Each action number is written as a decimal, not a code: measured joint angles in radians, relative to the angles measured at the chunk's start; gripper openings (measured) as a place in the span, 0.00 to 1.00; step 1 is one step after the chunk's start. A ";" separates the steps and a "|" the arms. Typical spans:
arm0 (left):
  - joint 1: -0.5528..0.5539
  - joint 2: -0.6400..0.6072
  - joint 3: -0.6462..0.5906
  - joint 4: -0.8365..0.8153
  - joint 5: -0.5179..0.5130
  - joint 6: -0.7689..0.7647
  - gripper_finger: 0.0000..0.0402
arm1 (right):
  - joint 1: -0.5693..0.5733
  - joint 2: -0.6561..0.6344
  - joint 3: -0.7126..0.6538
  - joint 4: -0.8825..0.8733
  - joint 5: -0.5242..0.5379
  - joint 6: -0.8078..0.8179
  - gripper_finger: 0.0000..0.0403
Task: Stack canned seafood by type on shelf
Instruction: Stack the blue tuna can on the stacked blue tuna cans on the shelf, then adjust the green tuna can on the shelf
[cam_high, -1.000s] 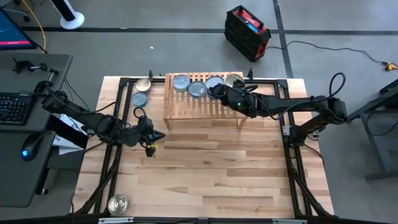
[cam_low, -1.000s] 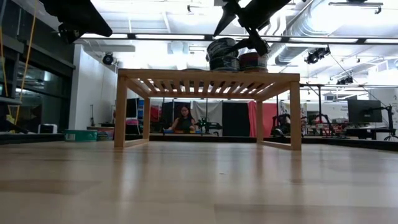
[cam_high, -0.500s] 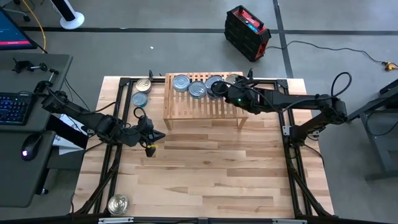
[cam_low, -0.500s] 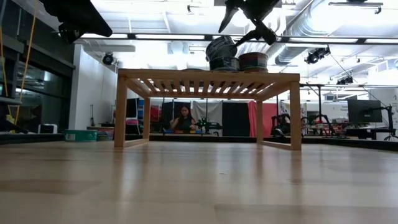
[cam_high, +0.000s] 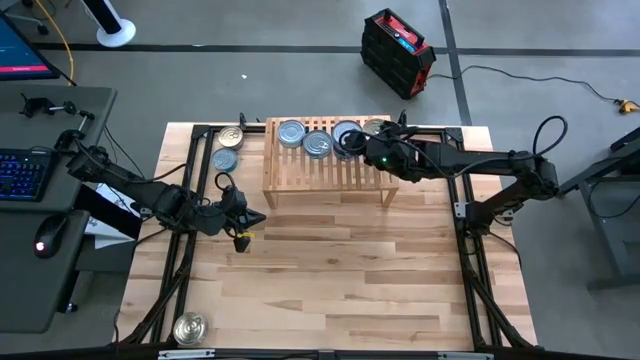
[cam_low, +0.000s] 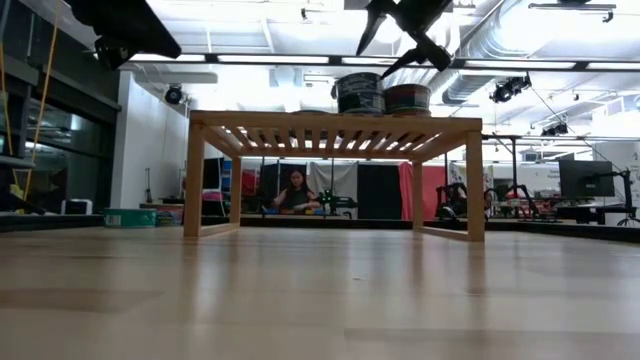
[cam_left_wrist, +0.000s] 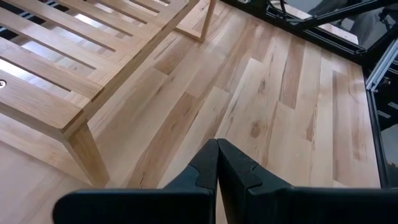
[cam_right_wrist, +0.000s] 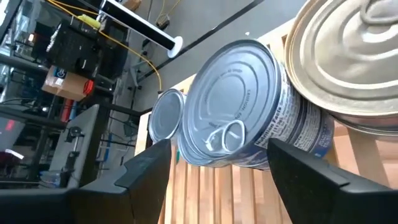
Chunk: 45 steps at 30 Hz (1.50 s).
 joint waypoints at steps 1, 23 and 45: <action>0.000 0.000 0.000 0.004 -0.006 -0.003 0.00 | 0.000 0.000 0.007 -0.010 0.000 0.000 0.63; 0.953 0.557 0.708 -0.169 0.618 0.428 0.00 | 0.367 0.000 0.247 -0.512 -0.036 -0.144 0.63; 1.104 0.910 0.958 -0.268 0.448 0.386 0.00 | 0.689 0.000 0.248 -0.719 0.238 0.334 0.01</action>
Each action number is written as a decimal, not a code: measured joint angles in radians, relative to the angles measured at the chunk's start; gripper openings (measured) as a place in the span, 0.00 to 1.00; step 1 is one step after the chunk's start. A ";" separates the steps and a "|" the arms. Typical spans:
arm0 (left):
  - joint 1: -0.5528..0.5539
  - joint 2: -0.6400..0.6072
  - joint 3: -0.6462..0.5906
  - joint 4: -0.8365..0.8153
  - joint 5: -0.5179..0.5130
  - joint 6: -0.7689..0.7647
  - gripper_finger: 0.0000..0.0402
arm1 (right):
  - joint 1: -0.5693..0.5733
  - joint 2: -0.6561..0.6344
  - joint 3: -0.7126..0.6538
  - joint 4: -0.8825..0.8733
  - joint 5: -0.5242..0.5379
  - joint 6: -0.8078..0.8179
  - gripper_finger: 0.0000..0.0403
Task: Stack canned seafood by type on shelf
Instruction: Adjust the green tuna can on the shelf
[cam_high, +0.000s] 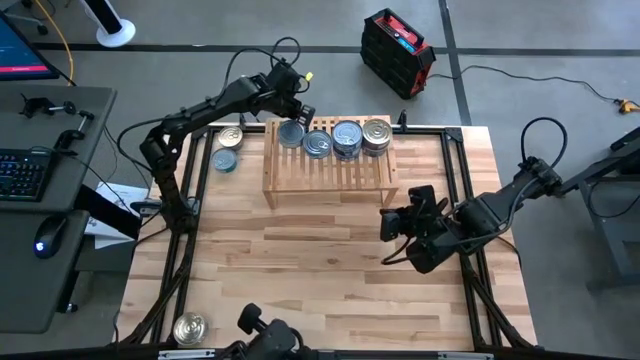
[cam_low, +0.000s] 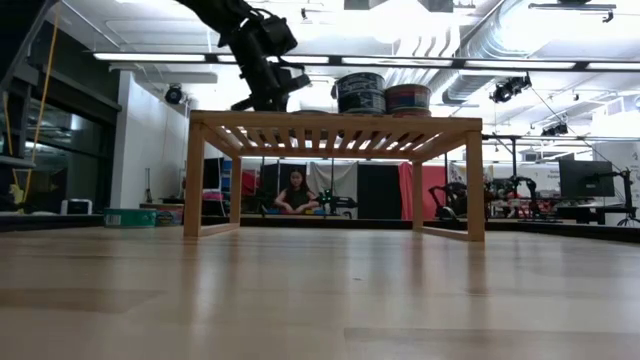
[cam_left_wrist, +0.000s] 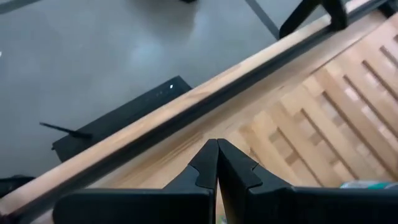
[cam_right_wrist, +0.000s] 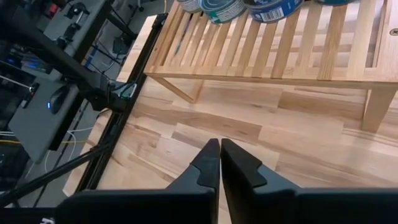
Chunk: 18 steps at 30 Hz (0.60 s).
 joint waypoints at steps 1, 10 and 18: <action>0.000 0.000 0.000 -0.008 0.001 0.001 0.00 | -0.001 0.000 0.000 0.000 0.001 0.000 0.02; 0.000 0.000 0.000 -0.089 0.032 0.046 0.00 | -0.001 0.000 0.000 0.004 0.001 -0.018 0.00; -0.012 -0.008 0.003 -0.168 0.107 0.041 0.00 | 0.000 0.000 0.000 0.007 0.001 -0.041 0.00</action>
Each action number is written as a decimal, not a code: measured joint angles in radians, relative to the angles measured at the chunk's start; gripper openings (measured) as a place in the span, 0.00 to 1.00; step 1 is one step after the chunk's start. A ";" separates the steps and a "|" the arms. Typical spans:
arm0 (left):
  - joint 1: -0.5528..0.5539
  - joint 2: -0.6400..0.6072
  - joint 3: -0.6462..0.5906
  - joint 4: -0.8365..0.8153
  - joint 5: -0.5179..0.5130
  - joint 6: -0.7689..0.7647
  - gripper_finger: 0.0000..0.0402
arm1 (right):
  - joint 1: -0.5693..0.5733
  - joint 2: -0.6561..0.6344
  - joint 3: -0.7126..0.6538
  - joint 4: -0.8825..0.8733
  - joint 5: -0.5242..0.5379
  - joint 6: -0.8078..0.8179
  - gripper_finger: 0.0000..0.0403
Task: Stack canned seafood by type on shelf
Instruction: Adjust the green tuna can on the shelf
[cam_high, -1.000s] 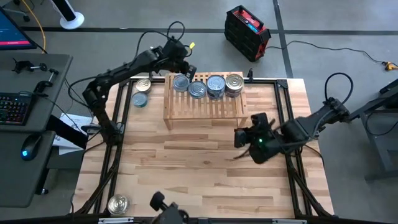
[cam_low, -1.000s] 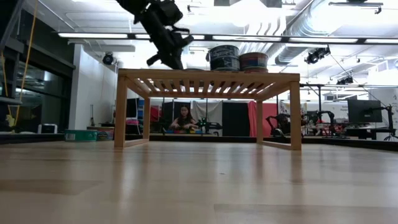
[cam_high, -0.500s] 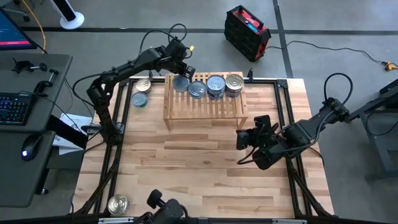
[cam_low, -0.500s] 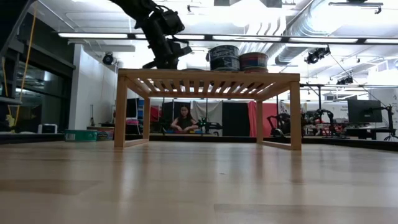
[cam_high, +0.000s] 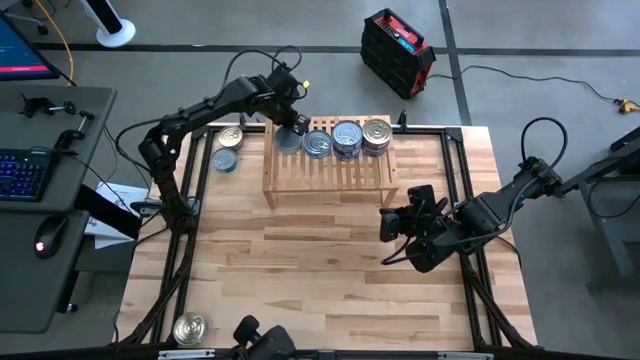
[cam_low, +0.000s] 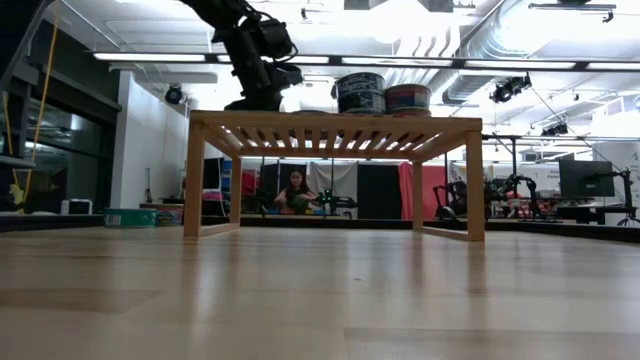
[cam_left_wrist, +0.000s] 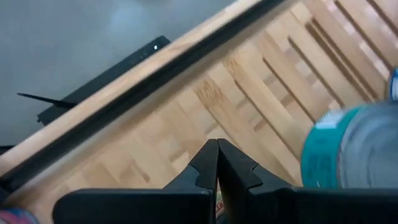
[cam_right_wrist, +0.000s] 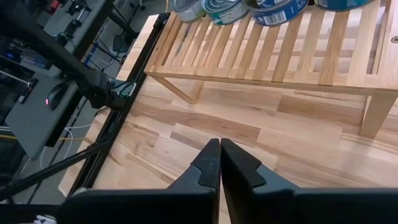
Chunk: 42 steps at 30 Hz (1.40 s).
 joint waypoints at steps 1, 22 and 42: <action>-0.002 -0.003 0.000 -0.015 0.000 0.003 0.00 | 0.000 0.000 0.000 0.000 0.000 -0.007 0.00; -0.109 -0.231 -0.003 -0.297 -0.251 -0.009 0.00 | -0.001 0.000 -0.001 -0.052 0.004 -0.076 0.00; -0.151 -0.246 -0.209 -0.260 -0.224 -0.149 0.00 | -0.001 0.000 -0.001 -0.051 0.002 -0.118 0.00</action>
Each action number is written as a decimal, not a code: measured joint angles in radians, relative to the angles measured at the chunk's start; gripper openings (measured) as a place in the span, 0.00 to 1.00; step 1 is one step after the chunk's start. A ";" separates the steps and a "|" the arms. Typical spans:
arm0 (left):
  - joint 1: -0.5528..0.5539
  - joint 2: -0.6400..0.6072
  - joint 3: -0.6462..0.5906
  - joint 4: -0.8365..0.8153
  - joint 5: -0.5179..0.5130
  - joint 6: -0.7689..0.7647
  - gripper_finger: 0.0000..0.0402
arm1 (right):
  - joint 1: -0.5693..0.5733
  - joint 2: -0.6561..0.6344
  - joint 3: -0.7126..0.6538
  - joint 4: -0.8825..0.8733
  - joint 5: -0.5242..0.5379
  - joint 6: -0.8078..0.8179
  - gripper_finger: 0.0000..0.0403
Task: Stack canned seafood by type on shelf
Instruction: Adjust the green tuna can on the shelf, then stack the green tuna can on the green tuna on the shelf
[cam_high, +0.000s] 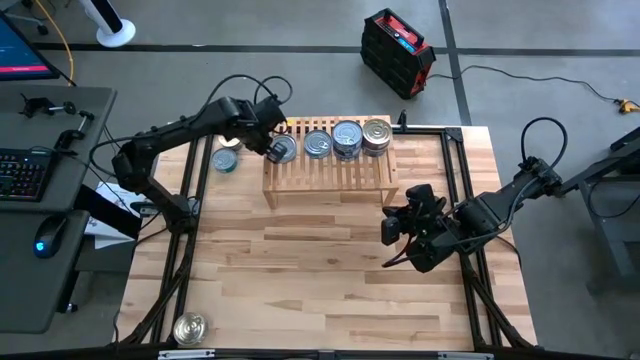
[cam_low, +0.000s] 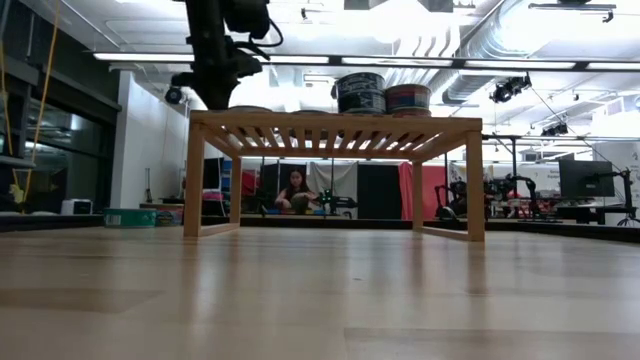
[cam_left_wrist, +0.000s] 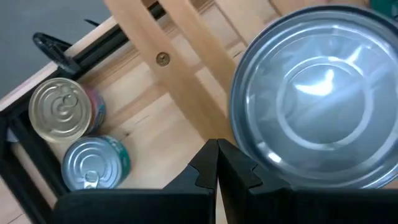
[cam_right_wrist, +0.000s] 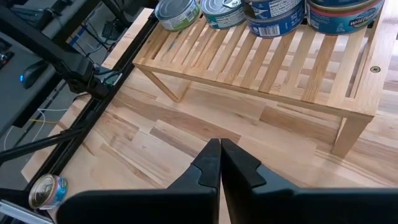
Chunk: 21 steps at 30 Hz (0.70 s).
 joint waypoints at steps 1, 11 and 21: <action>-0.002 0.000 -0.002 0.006 0.000 0.000 0.00 | 0.000 0.000 0.000 0.000 0.000 -0.001 0.00; -0.029 0.003 -0.002 0.094 0.017 -0.014 0.00 | 0.000 0.000 0.000 0.003 -0.011 -0.001 0.00; 0.000 -0.082 -0.001 -0.026 -0.303 -0.032 0.00 | 0.000 0.000 0.000 0.003 -0.014 -0.001 0.00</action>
